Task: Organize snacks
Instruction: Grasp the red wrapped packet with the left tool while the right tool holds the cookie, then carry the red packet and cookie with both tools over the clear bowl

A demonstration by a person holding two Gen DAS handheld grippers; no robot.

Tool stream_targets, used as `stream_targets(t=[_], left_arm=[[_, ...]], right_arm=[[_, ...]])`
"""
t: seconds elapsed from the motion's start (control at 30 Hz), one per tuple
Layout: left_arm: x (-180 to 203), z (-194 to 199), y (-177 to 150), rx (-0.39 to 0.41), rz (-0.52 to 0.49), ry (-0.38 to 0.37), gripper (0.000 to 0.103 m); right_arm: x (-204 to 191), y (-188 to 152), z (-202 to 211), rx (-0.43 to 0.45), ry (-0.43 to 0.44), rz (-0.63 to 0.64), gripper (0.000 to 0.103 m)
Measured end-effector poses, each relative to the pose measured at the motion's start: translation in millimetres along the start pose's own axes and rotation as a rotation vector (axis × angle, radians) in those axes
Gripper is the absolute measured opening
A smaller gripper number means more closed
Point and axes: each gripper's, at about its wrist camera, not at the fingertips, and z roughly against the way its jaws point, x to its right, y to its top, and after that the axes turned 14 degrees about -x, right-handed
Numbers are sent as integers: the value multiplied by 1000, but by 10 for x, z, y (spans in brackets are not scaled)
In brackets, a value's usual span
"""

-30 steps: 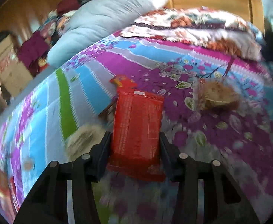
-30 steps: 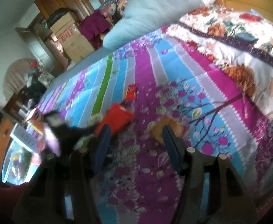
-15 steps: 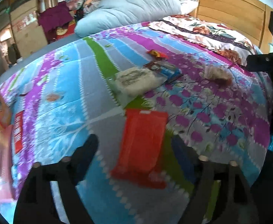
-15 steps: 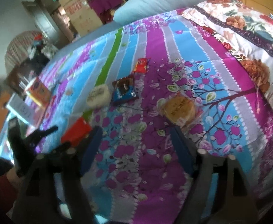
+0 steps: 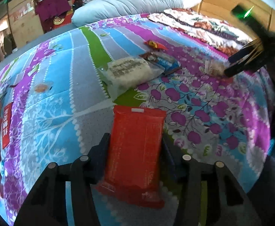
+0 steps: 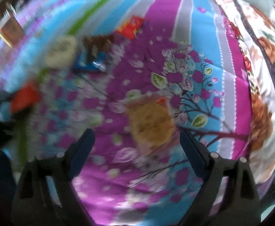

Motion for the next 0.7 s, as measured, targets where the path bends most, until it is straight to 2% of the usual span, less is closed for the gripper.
stream_targets(t=[0.13, 0.17, 0.2, 0.23, 0.3, 0.33, 0.47, 0.57, 0.7], left_arm=[[-130, 262, -14, 42, 57, -30, 54], [-160, 333, -10, 57, 71, -30, 54], [-193, 393, -4, 70, 85, -31, 54], [-231, 485, 9, 90, 105, -34, 54], [-275, 636, 27, 124, 130, -30, 54], [-298, 741, 36, 149, 143, -23, 54], [-404, 1143, 33, 246, 189, 9, 54], [-538, 1496, -27, 327, 228, 36, 54], [-684, 2062, -161, 468, 260, 171, 54]], right_arm=[[45, 58, -227, -91, -16, 30, 89], [42, 43, -263, -97, -19, 33, 85], [50, 20, -287, -93, -12, 27, 76], [69, -9, -288, -78, 9, 12, 72], [113, -61, -233, -46, 26, -21, 57], [140, -98, -183, -24, 34, -33, 56], [75, -237, 166, 111, 58, -46, 53], [-76, -341, 523, 246, 78, -50, 53], [-503, -390, 1146, 480, 104, -25, 53]])
